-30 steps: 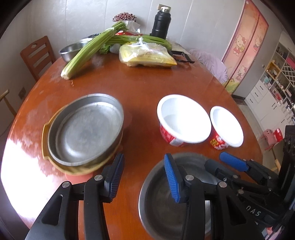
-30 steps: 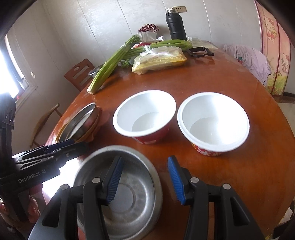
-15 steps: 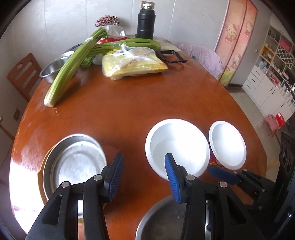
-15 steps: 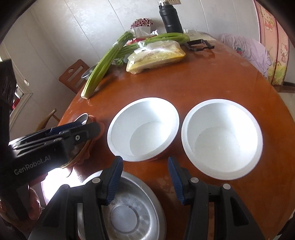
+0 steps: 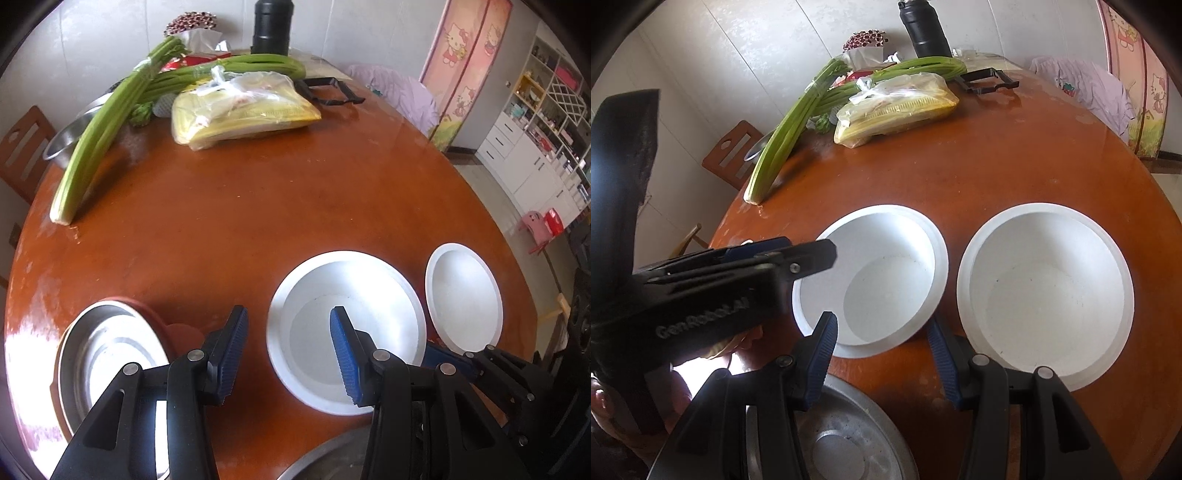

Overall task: Organize plates and bowls
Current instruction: 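Move the left tool to the larger white bowl and grasp its rim, then lift the white bowl with the left tool over the steel bowl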

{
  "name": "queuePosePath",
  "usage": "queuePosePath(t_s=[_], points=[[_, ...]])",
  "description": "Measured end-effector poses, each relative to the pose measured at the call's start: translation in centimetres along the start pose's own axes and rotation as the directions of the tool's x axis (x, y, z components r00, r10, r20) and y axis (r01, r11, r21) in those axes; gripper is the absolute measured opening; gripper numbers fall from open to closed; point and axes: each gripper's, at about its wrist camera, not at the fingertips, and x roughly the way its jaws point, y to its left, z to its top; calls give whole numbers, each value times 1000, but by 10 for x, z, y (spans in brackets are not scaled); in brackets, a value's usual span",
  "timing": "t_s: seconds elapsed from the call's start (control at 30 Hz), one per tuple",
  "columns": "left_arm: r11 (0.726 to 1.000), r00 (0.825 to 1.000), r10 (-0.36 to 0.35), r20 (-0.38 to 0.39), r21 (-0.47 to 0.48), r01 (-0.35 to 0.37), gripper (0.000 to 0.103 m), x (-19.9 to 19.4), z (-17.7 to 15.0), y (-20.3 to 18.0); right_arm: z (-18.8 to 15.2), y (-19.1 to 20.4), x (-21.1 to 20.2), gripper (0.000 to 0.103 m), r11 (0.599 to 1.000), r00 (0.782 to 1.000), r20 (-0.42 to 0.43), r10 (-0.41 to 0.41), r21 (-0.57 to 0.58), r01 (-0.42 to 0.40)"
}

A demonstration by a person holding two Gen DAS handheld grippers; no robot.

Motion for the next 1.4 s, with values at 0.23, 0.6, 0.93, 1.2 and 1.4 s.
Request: queuePosePath(t_s=[0.23,0.6,0.93,1.2,1.4], points=[[1000,1000,-9,-29,-14,9,47,14,4,1,4,0,3,50,1000,1000,2,-19,-13,19],[998,996,-55,-68,-16,54,44,29,3,-3,9,4,8,51,998,999,12,-51,-48,52],[998,996,-60,-65,-24,58,43,28,2,-2,9,6,10,51,995,997,16,-73,-70,74],[998,997,-60,-39,-19,59,43,17,1,-1,9,8,5,51,995,998,30,-61,-78,63],[998,998,-55,-28,-24,54,43,10,-1,0,9,12,2,51,994,998,38,-55,-91,59]])
